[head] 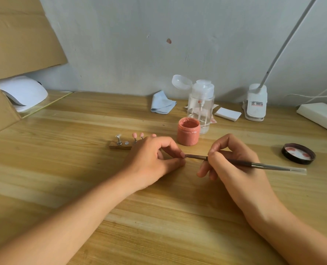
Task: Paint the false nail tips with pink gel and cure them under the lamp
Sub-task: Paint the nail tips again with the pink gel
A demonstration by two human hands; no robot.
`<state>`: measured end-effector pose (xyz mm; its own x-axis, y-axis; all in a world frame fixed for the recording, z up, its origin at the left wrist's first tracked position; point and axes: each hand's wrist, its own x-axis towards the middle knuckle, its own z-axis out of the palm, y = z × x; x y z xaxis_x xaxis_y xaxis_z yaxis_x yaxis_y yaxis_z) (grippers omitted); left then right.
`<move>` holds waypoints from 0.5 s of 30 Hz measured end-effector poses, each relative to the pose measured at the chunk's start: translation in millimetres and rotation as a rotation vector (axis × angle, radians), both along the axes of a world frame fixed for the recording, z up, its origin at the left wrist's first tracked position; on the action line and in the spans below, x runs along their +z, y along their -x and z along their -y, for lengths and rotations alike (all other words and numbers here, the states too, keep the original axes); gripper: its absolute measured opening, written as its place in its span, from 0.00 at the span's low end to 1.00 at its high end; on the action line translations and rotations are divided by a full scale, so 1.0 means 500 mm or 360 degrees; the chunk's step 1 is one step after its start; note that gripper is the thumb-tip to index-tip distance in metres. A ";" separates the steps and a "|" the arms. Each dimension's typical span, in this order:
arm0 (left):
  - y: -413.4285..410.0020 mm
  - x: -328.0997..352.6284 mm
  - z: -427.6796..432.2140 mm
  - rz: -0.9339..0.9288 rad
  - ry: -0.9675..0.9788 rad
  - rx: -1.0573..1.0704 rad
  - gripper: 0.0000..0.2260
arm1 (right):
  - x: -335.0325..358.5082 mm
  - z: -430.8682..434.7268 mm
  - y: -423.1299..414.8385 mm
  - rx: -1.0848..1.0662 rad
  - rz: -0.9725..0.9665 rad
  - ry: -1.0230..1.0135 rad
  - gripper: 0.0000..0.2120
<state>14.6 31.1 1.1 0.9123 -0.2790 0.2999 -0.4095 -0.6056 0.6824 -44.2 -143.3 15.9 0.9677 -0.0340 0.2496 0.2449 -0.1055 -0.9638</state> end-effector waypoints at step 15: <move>-0.002 -0.001 -0.001 -0.0002 0.0017 0.0000 0.06 | -0.003 0.004 0.002 -0.0010 0.0035 0.0136 0.07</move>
